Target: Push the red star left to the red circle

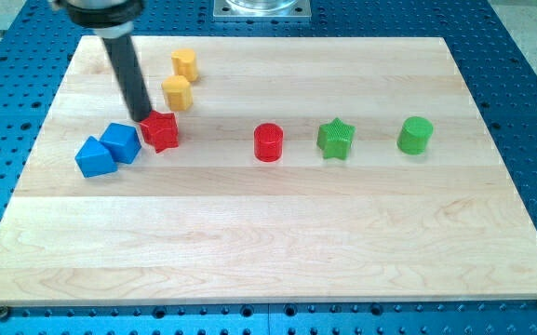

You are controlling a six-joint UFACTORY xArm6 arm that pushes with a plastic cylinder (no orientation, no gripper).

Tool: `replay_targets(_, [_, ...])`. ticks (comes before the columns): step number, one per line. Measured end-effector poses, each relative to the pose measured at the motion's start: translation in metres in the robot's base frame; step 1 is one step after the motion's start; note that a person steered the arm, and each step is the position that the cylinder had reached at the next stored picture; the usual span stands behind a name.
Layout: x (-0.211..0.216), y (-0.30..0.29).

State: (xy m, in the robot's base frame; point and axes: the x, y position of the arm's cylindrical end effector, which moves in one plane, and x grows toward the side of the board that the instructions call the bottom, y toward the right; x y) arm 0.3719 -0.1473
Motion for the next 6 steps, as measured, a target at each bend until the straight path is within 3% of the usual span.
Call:
replay_targets(1, [0.015,0.048])
replay_targets(3, [-0.015,-0.019])
replay_targets(5, [0.032,-0.010])
replay_targets(6, [0.052,0.030])
